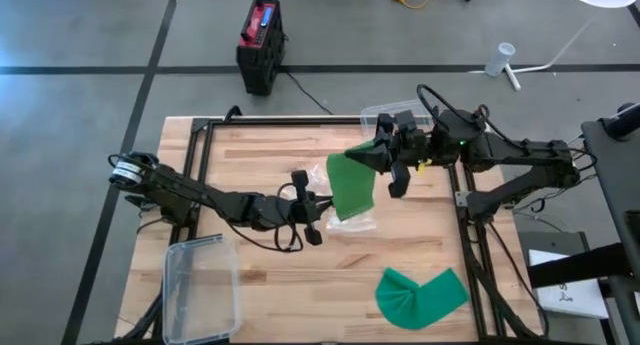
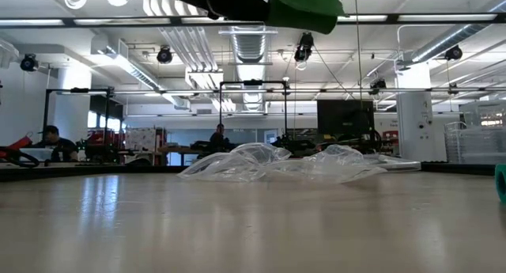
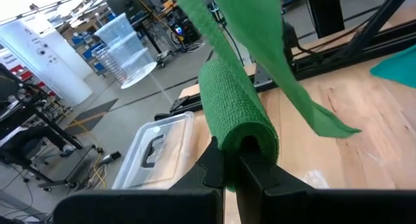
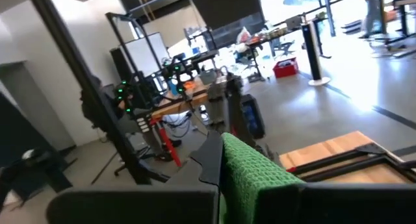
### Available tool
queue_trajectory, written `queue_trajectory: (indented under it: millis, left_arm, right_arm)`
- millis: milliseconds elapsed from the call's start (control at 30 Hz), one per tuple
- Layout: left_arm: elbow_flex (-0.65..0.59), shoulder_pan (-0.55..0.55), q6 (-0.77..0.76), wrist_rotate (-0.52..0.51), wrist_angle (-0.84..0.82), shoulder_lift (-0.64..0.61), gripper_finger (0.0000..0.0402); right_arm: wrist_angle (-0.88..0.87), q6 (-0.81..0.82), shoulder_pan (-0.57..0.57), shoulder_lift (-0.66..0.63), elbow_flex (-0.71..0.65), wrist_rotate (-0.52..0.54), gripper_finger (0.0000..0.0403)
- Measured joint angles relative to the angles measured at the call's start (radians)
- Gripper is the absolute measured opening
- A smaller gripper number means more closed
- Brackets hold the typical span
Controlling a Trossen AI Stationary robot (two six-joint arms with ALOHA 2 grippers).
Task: Roll bandage
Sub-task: Roll the green bandage
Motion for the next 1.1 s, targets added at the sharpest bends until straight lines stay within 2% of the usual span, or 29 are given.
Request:
queue_trajectory:
  millis: [200, 567, 867, 1100]
  left_arm:
    - [-0.001, -0.01, -0.01, 0.033, 0.006, 0.0, 0.0001]
    - [-0.001, -0.029, -0.037, 0.078, 0.044, 0.0, 0.0001]
    - [-0.001, -0.038, -0.052, 0.079, 0.047, 0.0, 0.0001]
    - [-0.001, -0.079, -0.052, 0.082, 0.042, 0.0, 0.0001]
  right_arm:
    - [0.001, 0.0, -0.056, 0.0, 0.0, 0.0, 0.0054]
    - [-0.09, 0.058, -0.196, 0.017, -0.009, 0.0, 0.0194]
    - [-0.183, 0.076, -0.27, 0.168, -0.012, -0.016, 0.0278]
    - [-0.272, 0.029, -0.296, 0.259, -0.012, -0.255, 0.0308]
